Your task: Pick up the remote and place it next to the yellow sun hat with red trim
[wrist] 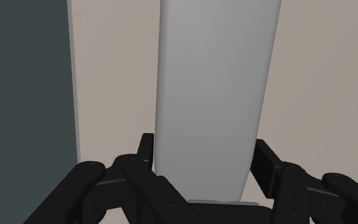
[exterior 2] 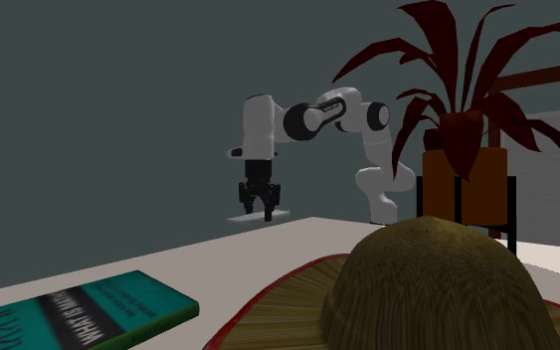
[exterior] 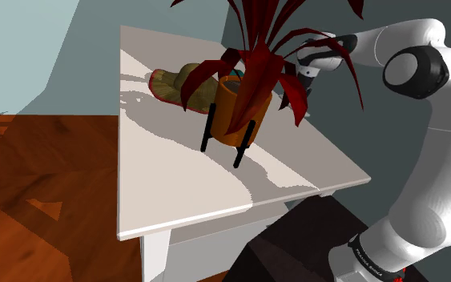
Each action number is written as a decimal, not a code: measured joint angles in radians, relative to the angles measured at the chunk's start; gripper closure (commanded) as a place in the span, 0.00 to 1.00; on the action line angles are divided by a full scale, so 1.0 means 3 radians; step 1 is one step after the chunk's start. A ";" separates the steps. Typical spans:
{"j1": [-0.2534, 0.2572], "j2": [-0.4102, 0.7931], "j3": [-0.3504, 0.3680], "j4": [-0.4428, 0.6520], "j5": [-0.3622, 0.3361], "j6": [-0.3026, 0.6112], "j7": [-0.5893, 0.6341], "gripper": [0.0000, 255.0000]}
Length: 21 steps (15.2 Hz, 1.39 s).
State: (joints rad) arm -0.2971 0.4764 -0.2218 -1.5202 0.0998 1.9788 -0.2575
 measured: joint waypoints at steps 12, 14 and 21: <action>-0.0011 -0.0095 -0.0017 0.0402 -0.0029 -0.0493 0.0019 1.00; -0.0011 -0.0112 -0.0019 0.0462 -0.0034 -0.0571 0.0023 1.00; -0.0027 -0.0113 -0.0024 0.0780 -0.0037 -0.0888 0.0031 1.00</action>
State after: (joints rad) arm -0.3051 0.4425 -0.2290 -1.2861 0.0888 1.7124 -0.2483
